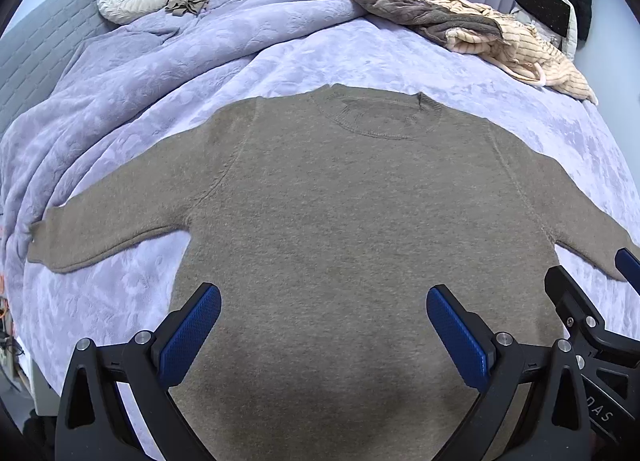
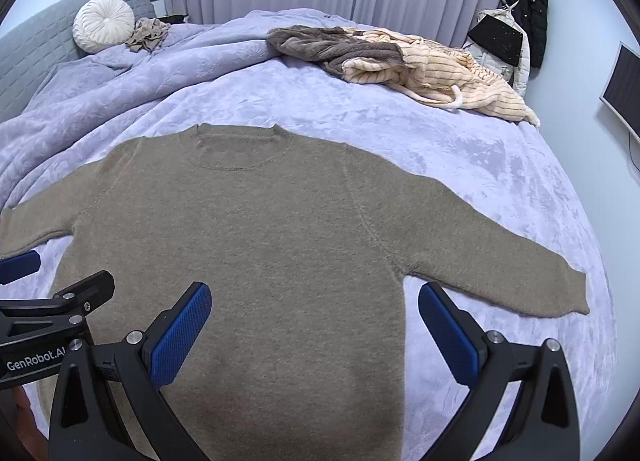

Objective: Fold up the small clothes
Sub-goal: 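Move the right gripper over the taupe sweater toward a sleeve cuff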

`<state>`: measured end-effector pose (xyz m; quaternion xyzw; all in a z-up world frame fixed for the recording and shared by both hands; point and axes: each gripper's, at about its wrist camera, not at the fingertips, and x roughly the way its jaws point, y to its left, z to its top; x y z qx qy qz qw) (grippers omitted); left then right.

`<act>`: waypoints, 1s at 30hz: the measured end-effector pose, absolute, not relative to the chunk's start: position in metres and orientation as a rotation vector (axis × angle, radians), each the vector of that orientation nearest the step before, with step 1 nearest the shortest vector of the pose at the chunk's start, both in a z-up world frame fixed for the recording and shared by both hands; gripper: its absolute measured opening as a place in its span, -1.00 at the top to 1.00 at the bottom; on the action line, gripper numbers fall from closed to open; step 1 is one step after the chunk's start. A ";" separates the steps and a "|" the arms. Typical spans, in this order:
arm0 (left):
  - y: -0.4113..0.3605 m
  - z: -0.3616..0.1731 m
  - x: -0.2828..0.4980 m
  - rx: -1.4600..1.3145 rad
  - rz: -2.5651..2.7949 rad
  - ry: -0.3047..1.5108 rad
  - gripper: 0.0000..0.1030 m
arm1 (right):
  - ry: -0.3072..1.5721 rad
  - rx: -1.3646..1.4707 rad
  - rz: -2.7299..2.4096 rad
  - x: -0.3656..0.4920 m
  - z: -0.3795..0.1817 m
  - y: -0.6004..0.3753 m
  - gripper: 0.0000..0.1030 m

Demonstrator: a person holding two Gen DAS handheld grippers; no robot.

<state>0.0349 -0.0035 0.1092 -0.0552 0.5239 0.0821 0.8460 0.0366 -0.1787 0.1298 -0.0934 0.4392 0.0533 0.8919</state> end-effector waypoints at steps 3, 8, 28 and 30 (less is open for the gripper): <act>-0.016 0.114 0.043 -0.099 0.162 1.097 -1.00 | 0.908 -0.176 0.086 0.042 0.132 -0.190 -1.00; -0.045 0.118 0.057 -0.060 0.135 1.095 -1.00 | 0.908 -0.136 0.039 0.052 0.133 -0.222 -1.00; -0.195 0.088 0.134 0.069 0.012 1.150 -1.00 | 0.955 0.033 -0.210 0.079 0.108 -0.397 -1.00; -0.208 0.084 0.141 0.073 0.001 1.158 -1.00 | 0.960 0.052 -0.249 0.080 0.104 -0.421 -1.00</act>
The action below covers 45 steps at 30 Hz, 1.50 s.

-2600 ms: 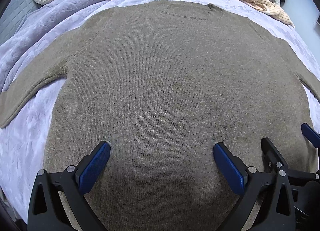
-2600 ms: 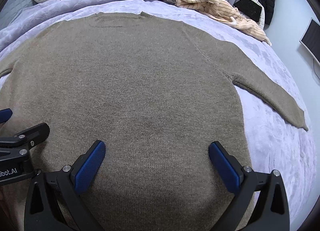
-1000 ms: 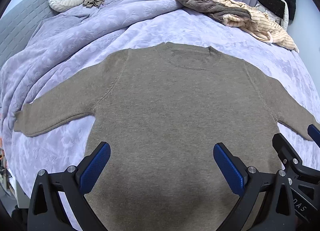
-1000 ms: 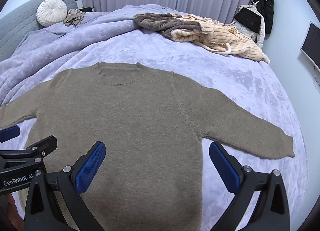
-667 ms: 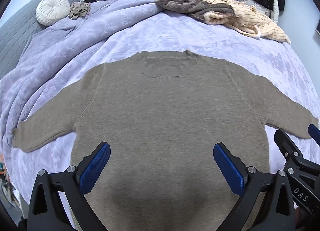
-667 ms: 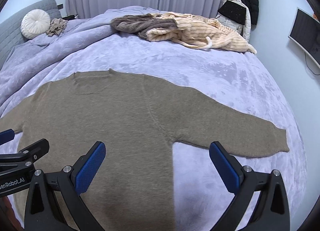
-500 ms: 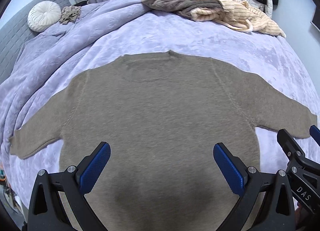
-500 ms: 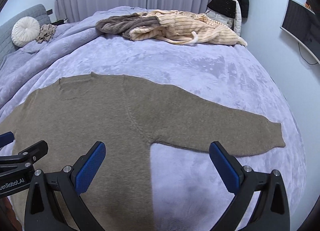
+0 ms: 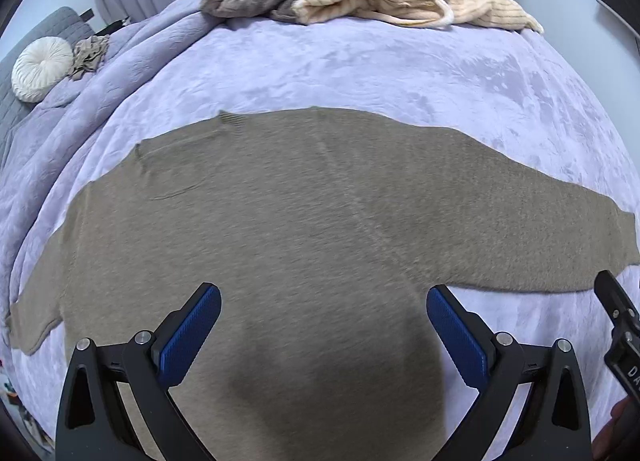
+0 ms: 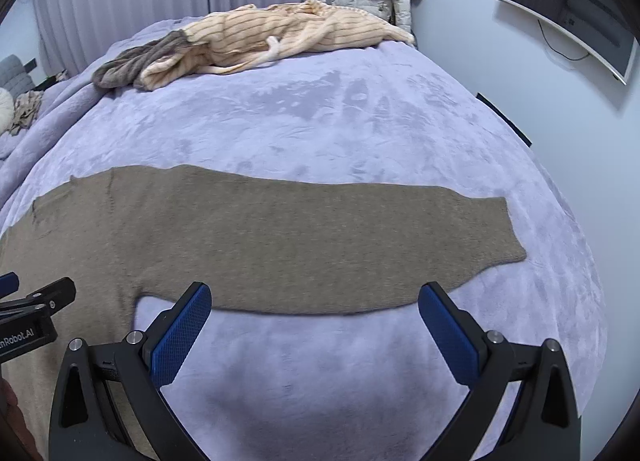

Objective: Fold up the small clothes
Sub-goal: 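Move the right gripper over the taupe sweater toward a sleeve cuff, then close the right gripper on the ribbed sleeve cuff, then lift the cuff with the right gripper and carry it across the sweater body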

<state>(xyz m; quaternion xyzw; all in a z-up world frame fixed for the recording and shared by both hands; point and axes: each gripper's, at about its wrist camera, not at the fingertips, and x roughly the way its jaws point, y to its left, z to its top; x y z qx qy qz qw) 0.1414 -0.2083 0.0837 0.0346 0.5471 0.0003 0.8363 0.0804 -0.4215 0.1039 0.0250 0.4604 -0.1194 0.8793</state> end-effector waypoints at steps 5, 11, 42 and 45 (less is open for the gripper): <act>-0.243 0.075 0.157 0.107 -0.021 1.171 -1.00 | 0.984 0.118 -0.342 0.083 0.088 -0.482 -1.00; -0.266 0.062 0.171 0.126 -0.027 1.188 -1.00 | 1.020 0.272 -0.415 0.083 0.060 -0.552 -1.00; -0.212 0.051 0.187 0.050 0.007 1.216 -1.00 | 0.779 0.469 -0.205 0.091 0.082 -0.602 0.88; -0.185 0.050 0.164 0.063 0.029 1.207 -1.00 | 0.745 0.495 -0.170 0.086 0.102 -0.598 0.88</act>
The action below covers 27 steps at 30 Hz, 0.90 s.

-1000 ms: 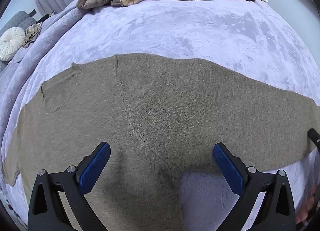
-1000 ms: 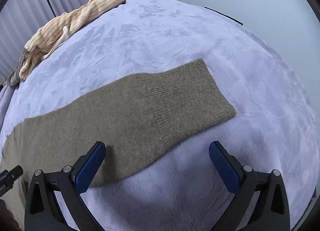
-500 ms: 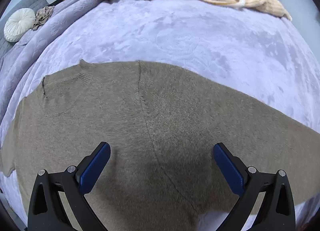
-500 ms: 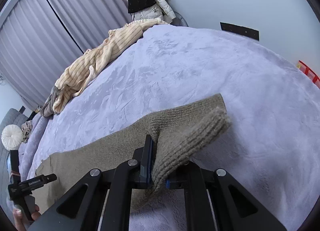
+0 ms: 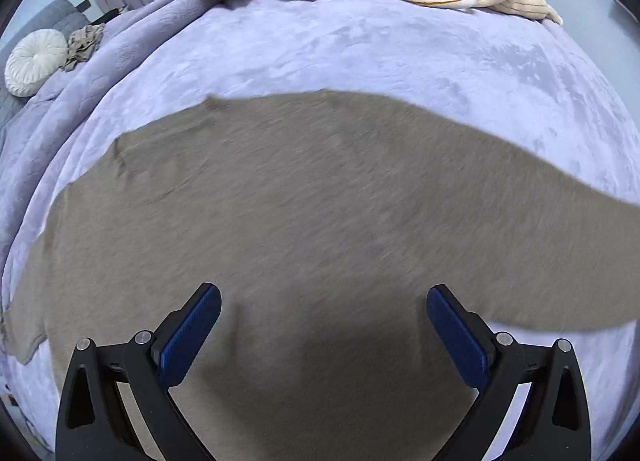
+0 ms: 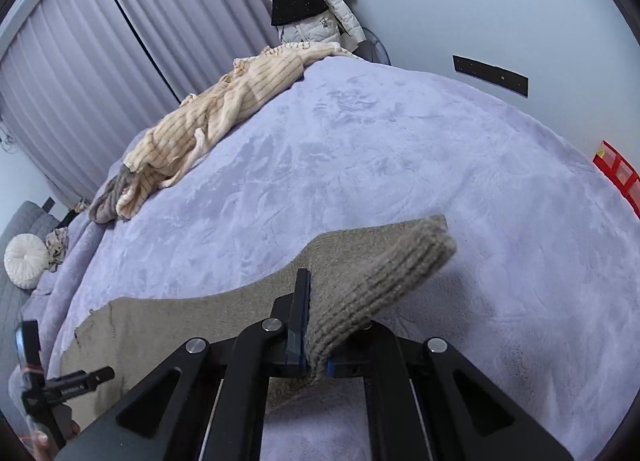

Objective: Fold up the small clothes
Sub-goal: 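Lift the cuff with the right gripper and carry it across the sweater body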

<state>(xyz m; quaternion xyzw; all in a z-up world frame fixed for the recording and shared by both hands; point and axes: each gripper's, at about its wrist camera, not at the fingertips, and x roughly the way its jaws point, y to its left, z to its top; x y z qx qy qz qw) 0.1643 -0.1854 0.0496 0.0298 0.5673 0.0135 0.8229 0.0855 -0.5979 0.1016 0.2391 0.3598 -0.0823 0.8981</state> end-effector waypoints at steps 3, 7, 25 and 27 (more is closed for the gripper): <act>-0.152 0.042 0.153 0.002 0.049 1.235 -1.00 | 0.723 0.507 -0.152 0.084 0.121 -0.588 0.88; -0.122 0.039 0.142 -0.063 0.076 1.244 -1.00 | 0.718 0.537 -0.119 0.090 0.143 -0.571 0.88; -0.027 0.020 0.111 -0.112 0.110 1.155 -1.00 | 0.741 0.508 -0.017 0.121 0.203 -0.447 0.88; -0.023 0.021 0.104 -0.100 0.100 1.084 -1.00 | 0.745 0.493 -0.003 0.123 0.207 -0.429 0.88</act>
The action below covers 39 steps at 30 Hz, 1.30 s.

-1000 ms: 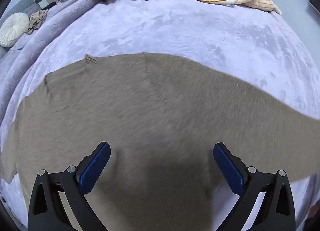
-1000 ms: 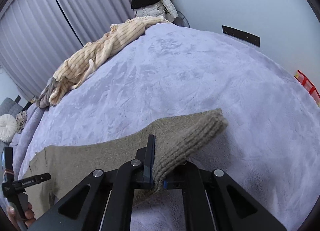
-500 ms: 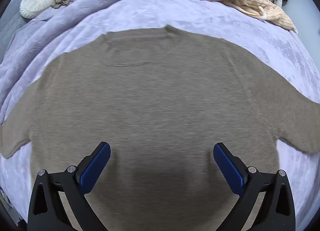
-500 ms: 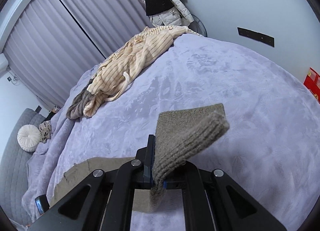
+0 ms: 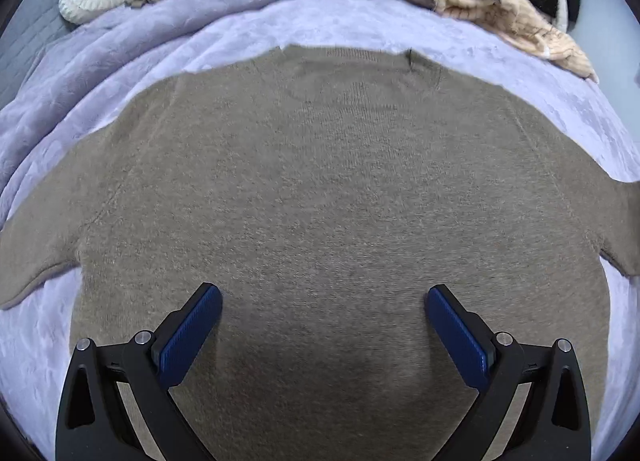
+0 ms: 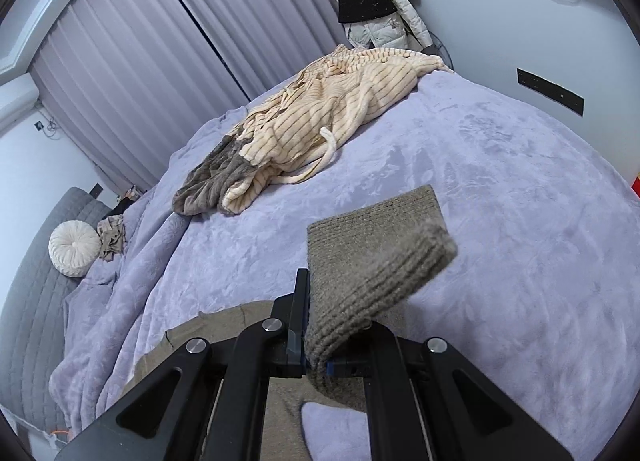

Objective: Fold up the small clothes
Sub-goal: 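Lift the cuff with the right gripper and carry it across the sweater body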

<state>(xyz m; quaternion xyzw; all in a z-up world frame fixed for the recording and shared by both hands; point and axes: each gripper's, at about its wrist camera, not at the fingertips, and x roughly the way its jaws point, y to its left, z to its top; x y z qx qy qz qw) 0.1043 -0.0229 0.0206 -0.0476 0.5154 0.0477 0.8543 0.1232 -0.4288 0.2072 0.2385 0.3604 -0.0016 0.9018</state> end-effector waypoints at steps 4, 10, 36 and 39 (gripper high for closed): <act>-0.004 0.023 0.087 -0.131 0.079 0.983 -1.00 | 0.746 0.454 0.020 0.126 0.215 -0.397 0.88; 0.022 0.028 0.081 -0.147 0.098 0.952 -1.00 | 0.759 0.411 0.036 0.132 0.220 -0.355 0.88; 0.130 0.014 0.055 -0.160 0.218 0.937 -1.00 | 0.790 0.226 0.138 0.150 0.228 -0.190 0.88; 0.134 0.010 0.050 -0.173 0.218 0.929 -1.00 | 0.787 0.215 0.146 0.149 0.228 -0.172 0.88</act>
